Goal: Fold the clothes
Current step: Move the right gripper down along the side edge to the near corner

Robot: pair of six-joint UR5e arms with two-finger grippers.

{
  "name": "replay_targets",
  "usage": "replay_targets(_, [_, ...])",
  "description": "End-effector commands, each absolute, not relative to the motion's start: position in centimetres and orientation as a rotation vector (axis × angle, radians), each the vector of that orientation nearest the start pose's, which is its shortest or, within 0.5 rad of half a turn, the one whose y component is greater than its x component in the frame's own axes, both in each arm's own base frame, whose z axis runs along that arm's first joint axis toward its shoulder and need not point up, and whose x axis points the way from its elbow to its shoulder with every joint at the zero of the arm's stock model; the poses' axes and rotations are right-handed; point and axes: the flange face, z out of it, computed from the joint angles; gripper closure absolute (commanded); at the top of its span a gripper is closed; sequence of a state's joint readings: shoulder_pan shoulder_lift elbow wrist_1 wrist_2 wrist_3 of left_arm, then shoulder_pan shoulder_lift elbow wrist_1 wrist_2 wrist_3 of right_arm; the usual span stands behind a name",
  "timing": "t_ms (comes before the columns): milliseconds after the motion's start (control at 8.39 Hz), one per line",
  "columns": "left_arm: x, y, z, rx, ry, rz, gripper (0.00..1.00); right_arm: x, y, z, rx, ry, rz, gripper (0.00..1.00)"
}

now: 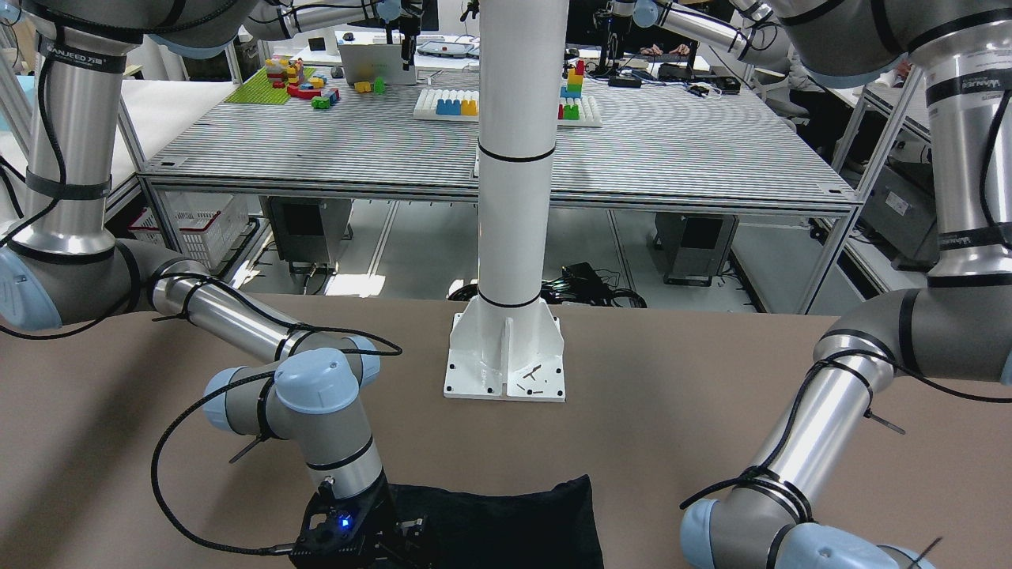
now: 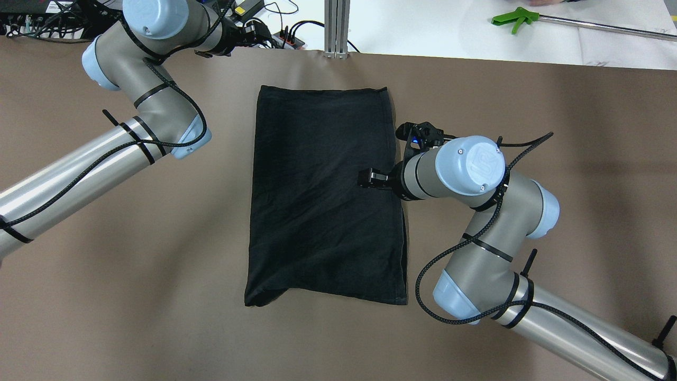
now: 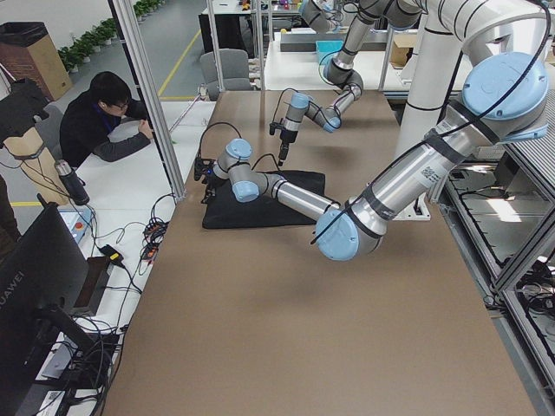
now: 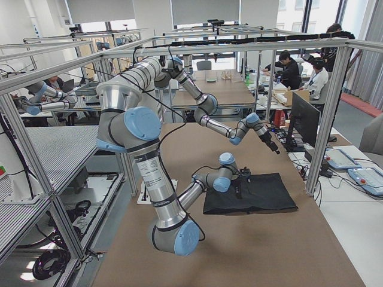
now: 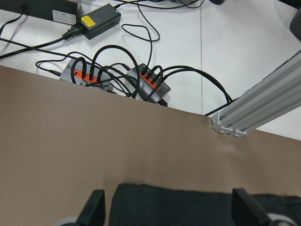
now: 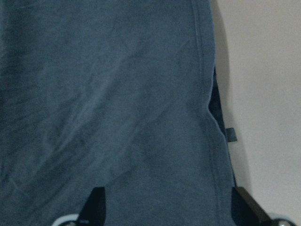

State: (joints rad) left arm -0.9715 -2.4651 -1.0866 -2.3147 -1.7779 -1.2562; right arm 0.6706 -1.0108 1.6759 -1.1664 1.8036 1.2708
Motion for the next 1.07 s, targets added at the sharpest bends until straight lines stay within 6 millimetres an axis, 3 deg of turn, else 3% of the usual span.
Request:
replay_targets(0, [36.8,-74.2,22.1,0.55,1.038,-0.464,0.05,-48.4,-44.4,26.5,0.223,-1.217,0.265,0.06])
replay_targets(238, [36.4,-74.4,22.2,0.554,1.035,-0.467,0.05,-50.2,-41.5,28.0,0.157,-1.253,0.285,0.06])
replay_targets(835, [36.6,-74.3,22.1,0.555,1.035,-0.467,0.05,-52.0,-41.4,37.2,0.165,-1.189,0.3,0.06])
replay_targets(954, [36.7,-74.3,22.1,0.554,1.036,-0.466,0.05,-51.6,-41.5,36.3,0.163,-1.214,0.305,0.06])
